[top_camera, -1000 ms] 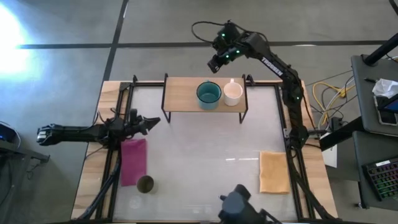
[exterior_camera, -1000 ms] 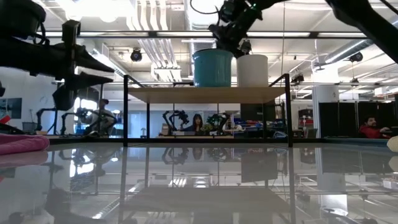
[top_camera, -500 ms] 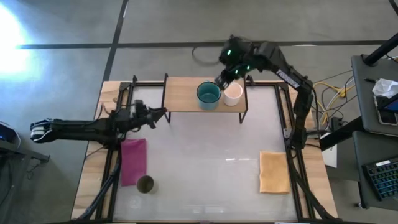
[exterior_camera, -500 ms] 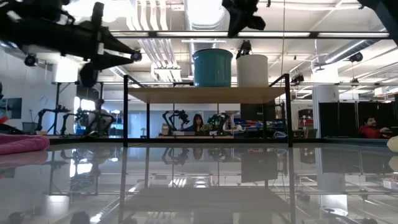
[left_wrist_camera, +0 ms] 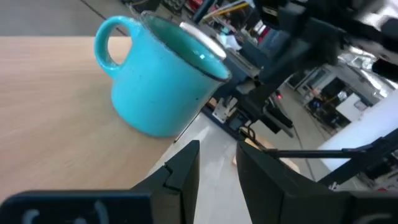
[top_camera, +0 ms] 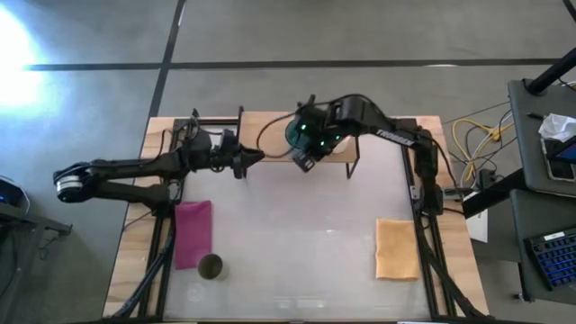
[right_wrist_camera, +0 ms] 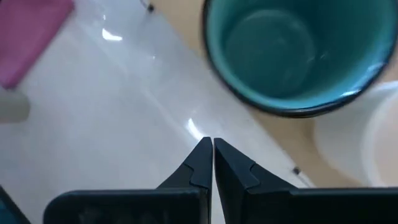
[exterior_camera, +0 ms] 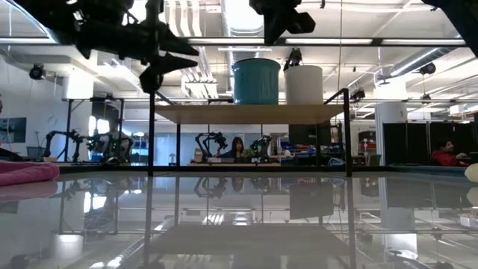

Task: Stack small to large cups/mugs on shelf
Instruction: Put the blue mug on the shelf

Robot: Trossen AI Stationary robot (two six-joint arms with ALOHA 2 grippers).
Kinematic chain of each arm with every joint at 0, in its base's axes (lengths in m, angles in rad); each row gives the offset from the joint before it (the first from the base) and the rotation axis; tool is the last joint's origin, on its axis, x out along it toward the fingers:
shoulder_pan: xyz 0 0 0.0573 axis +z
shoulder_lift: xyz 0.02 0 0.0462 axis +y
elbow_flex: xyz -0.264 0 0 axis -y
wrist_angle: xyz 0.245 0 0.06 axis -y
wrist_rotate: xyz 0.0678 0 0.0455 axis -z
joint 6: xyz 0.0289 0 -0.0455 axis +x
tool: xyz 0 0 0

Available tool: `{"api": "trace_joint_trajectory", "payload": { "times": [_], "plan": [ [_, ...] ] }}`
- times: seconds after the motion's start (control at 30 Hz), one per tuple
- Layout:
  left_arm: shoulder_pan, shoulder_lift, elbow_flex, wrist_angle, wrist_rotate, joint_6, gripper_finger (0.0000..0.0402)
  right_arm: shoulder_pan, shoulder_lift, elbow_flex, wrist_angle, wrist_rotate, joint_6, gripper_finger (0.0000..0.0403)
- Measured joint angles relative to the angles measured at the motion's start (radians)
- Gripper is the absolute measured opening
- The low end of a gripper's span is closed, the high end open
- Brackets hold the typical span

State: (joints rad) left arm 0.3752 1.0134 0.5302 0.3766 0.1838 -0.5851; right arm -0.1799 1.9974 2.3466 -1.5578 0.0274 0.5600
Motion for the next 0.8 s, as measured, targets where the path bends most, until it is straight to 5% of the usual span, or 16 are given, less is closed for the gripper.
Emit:
{"api": "trace_joint_trajectory", "payload": {
  "times": [0.4,0.8],
  "plan": [
    [0.032,0.105,0.063,0.001,0.097,0.049,0.0091,0.042,0.043,-0.006,0.018,0.108,0.12,0.0009],
    [0.031,-0.052,0.052,-0.099,0.16,0.043,0.0091,0.034,0.042,-0.01,0.024,0.172,0.139,0.0009]
  ]
}}
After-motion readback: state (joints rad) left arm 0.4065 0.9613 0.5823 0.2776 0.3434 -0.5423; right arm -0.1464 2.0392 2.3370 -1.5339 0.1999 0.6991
